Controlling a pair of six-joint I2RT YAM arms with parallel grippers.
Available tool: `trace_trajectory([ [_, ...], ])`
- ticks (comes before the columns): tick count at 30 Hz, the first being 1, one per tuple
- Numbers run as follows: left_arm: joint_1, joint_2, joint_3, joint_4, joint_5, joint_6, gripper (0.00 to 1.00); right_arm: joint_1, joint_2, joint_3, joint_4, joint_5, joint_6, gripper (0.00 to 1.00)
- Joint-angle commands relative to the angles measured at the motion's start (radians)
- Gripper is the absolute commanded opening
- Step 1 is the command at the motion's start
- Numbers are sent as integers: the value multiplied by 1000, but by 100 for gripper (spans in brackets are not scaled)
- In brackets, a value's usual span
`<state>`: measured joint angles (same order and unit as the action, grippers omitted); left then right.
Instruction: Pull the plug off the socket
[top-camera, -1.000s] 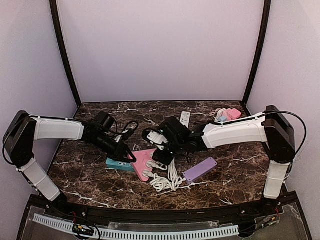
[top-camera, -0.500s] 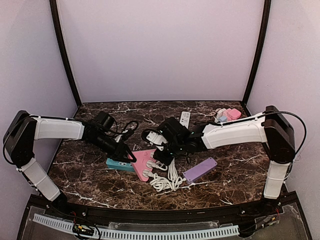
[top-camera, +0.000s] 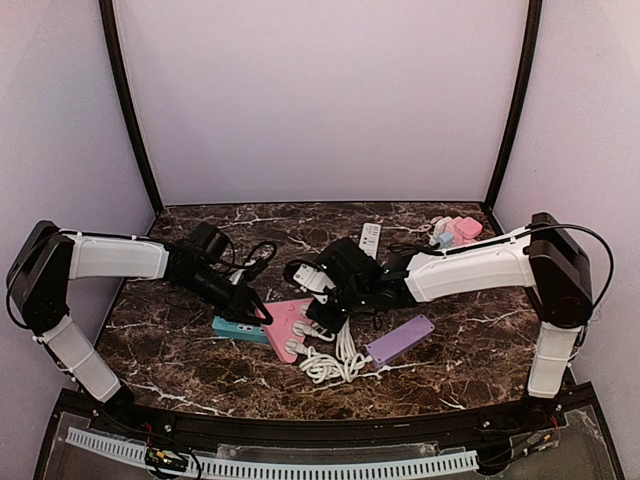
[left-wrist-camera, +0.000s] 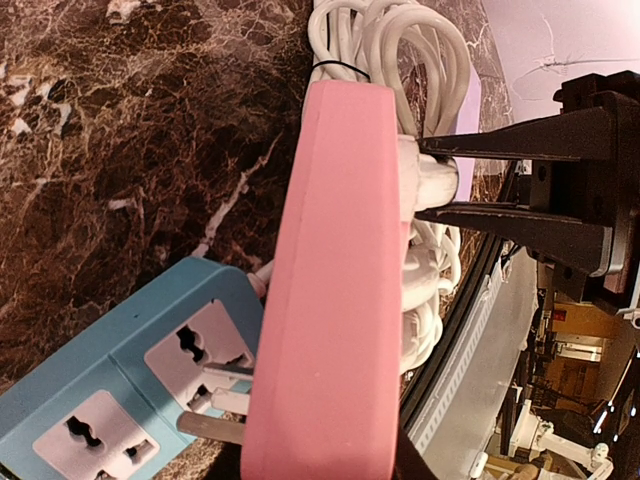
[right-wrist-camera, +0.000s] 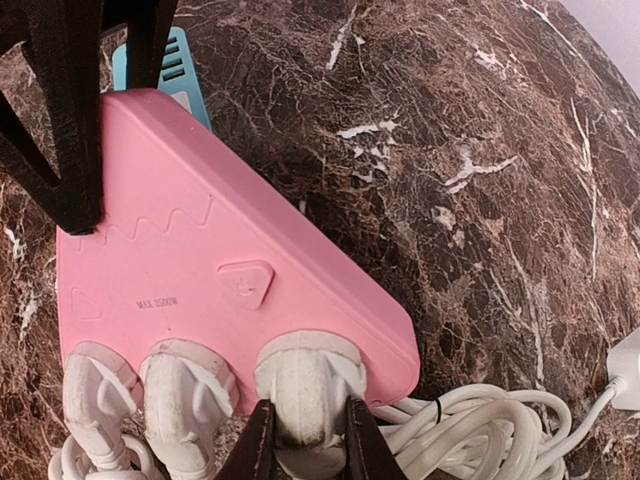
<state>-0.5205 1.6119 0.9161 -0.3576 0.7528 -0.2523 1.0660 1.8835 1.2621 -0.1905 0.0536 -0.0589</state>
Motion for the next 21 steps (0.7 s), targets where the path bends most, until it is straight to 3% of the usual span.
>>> trace_trajectory([
  [1,-14,27,4,-30,-61,55,23,-9,-36,-35,93,-108,30,0],
  [9,-15,24,4,-36,-71,60,23,-59,-67,-73,147,-237,54,0],
  [21,-15,25,9,-45,-88,67,22,-47,-79,-100,177,-136,57,0],
])
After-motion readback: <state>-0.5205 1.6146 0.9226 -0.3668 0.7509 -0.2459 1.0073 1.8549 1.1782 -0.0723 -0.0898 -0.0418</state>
